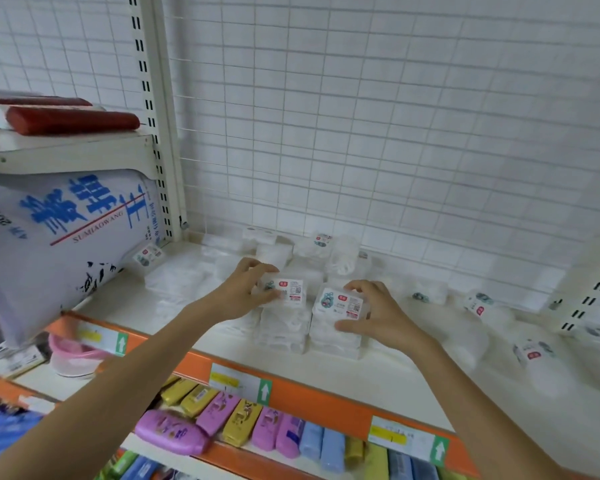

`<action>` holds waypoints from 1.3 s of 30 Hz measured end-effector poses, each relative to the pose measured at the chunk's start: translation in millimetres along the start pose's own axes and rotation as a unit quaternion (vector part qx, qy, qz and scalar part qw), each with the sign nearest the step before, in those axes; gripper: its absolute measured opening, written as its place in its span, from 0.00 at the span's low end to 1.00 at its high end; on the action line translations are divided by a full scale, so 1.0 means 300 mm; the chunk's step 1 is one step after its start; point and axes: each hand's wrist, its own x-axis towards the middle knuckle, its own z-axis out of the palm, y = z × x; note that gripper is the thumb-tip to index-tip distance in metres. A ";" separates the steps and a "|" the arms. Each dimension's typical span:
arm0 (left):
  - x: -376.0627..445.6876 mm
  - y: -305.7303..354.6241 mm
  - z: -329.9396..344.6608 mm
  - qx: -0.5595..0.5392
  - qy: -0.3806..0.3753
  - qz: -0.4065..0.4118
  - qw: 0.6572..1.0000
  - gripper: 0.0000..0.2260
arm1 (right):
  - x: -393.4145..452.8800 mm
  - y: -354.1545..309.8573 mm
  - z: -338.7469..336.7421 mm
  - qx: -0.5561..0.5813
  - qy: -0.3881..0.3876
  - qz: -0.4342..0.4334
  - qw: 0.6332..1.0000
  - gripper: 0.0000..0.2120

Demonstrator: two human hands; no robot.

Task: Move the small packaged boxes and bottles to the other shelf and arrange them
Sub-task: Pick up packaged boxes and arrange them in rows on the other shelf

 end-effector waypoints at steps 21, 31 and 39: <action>-0.015 0.019 0.044 -0.024 0.018 0.208 0.978 0.30 | -0.378 0.058 -0.096 -0.111 0.197 0.039 0.973 0.32; -0.030 0.357 0.330 -0.096 -0.083 0.288 0.949 0.36 | -0.817 0.189 -0.214 -0.141 0.287 0.127 0.939 0.33; -0.136 0.772 0.649 -0.160 -0.133 0.339 0.918 0.29 | -1.293 0.346 -0.368 -0.127 0.363 0.224 0.895 0.32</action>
